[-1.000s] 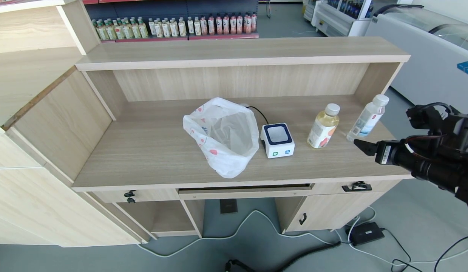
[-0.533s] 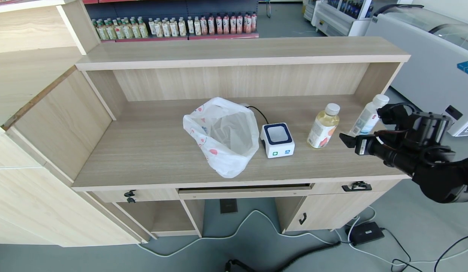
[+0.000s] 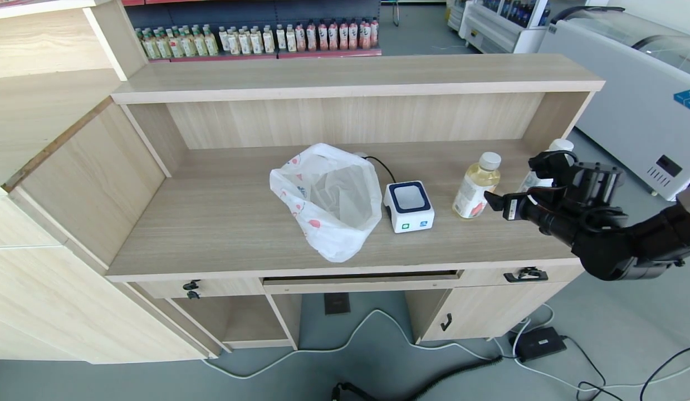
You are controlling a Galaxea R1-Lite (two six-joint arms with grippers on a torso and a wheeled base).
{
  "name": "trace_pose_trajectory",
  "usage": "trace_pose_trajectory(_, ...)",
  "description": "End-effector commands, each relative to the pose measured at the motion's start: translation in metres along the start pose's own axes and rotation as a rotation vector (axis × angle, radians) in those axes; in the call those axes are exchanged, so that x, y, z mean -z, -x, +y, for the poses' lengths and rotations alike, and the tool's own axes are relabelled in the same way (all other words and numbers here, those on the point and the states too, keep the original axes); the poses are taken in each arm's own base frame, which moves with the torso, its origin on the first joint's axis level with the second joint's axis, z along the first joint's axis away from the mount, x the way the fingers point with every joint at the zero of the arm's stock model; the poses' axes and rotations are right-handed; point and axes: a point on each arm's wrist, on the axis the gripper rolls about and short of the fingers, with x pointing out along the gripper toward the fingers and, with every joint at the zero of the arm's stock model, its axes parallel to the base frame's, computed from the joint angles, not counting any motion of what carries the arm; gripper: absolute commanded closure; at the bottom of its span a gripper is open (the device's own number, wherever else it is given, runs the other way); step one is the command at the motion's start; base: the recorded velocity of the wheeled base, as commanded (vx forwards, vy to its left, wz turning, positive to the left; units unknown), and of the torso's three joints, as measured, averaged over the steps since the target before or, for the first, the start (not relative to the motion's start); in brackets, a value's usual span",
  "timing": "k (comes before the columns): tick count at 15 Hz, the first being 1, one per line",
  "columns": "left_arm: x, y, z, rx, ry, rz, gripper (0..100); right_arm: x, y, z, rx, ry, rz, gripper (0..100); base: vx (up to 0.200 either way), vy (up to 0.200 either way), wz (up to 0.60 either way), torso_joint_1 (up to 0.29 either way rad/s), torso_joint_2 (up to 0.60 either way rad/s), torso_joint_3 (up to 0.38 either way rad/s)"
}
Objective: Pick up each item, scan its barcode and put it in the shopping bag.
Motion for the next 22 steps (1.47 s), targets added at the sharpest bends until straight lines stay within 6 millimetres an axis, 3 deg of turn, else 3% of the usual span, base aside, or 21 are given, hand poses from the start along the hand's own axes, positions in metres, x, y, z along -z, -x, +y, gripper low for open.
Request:
trace_pose_trajectory(1, 0.000, 0.000, 0.000, -0.002, 0.000, -0.001, 0, 0.007, -0.010, 0.006, -0.013, 0.001, 0.009, 0, 0.000, 0.000, 0.00, 0.000, 0.00, 0.000)
trace_pose_trajectory(22, 0.000, 0.000, 0.000, 0.000, 0.000, -0.001, 0, 0.010, -0.079, 0.035, -0.070, 0.020, -0.040, 0, 0.000, 0.000, 0.00, 0.000, 0.00, 0.000)
